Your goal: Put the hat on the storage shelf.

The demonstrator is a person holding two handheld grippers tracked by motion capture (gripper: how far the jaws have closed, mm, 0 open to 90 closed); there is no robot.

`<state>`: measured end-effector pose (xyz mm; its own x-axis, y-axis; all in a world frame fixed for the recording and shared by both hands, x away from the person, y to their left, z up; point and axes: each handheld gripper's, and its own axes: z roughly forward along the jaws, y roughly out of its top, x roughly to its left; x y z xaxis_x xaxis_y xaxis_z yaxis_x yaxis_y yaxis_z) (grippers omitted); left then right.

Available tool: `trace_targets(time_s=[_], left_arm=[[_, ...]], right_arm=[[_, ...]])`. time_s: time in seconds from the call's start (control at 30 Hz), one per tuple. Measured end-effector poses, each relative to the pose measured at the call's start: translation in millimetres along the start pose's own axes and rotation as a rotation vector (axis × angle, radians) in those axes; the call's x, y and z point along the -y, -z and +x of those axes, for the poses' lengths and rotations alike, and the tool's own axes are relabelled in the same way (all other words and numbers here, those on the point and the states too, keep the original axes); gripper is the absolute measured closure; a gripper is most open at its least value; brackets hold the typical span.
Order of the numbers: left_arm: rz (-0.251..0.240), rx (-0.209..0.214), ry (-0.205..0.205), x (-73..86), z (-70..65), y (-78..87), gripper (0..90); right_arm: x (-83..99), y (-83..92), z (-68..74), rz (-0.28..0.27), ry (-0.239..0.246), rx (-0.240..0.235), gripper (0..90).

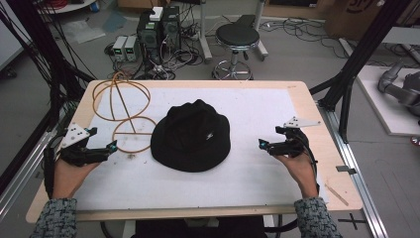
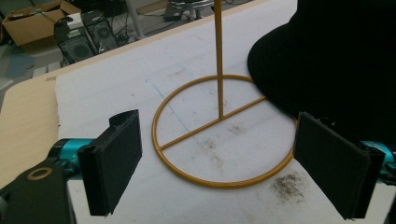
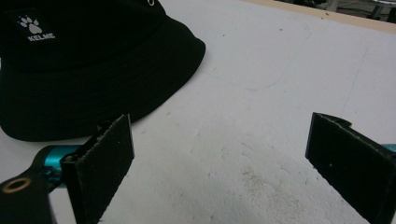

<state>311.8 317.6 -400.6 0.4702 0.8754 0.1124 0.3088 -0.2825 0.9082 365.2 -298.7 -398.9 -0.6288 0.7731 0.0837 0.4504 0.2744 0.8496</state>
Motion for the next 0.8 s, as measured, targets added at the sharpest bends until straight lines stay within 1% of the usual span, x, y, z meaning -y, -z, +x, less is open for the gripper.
trace_targets(time_s=[0.13,0.37,0.4,0.5,0.67,0.8], left_arm=[[0.002,-0.004,0.002,1.2,0.4,1.2,16.1],[0.004,0.002,0.006,1.9,0.6,0.8,16.0],[0.004,0.009,0.009,2.0,1.0,0.8,16.1],[0.002,0.007,0.012,2.1,1.0,0.6,16.1],[-0.002,0.007,0.005,0.0,1.1,0.3,16.1],[-0.002,0.008,0.009,0.7,1.1,-0.7,16.2]], right_arm=[[-0.1,-1.1,0.9,0.005,-0.003,-0.005,7.5],[-0.4,-0.7,2.1,0.003,0.001,0.0,7.5],[-0.5,-1.0,2.8,0.008,0.003,-0.001,7.5],[-0.6,-1.9,3.4,0.012,0.004,-0.003,7.5],[0.1,-2.7,3.4,0.019,0.008,-0.001,7.5],[-0.1,-1.9,3.8,0.014,0.009,0.005,7.6]])
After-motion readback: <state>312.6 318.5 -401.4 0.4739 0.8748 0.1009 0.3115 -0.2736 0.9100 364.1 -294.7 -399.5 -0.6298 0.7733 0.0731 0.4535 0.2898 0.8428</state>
